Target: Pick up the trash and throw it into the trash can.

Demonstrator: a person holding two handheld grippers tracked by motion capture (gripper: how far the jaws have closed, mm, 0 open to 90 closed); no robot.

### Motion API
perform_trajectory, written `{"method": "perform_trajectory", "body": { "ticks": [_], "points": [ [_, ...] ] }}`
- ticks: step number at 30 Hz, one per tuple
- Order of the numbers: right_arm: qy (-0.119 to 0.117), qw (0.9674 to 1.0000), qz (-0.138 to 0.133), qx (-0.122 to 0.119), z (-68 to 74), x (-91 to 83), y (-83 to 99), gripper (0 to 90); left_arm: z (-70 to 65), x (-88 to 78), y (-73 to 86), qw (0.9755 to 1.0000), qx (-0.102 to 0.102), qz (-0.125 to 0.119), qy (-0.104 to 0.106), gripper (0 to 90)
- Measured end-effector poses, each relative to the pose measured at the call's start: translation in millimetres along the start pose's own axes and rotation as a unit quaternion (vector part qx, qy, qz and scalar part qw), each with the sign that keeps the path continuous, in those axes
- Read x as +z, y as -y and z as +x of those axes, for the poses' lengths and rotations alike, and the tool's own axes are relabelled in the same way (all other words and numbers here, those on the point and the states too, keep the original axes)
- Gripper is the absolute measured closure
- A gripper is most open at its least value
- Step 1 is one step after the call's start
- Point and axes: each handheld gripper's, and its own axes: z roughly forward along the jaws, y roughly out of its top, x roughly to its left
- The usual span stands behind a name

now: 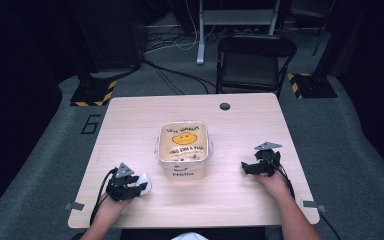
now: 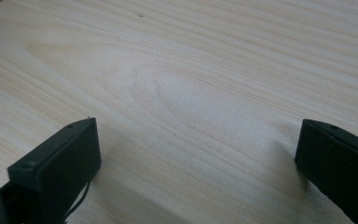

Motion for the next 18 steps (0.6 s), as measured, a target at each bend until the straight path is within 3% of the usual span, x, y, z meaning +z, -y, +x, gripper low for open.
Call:
{"method": "perform_trajectory", "body": {
  "ticks": [7, 15, 18],
  "points": [
    [0.0, 1.0, 0.0, 0.0, 0.0, 0.0, 0.0, 0.0, 1.1, -0.6, 0.5, 1.0, -0.002, -0.003, 0.0, 60.5],
    [0.0, 1.0, 0.0, 0.0, 0.1, 0.0, 0.0, 0.0, 2.2, -2.5, -0.7, 1.0, 0.008, 0.004, 0.002, 63.8],
    [0.0, 1.0, 0.0, 0.0, 0.1, -0.1, 0.0, 0.0, 1.8, -4.3, -1.4, 1.0, 0.006, -0.004, -0.001, 64.0]
  ]
}}
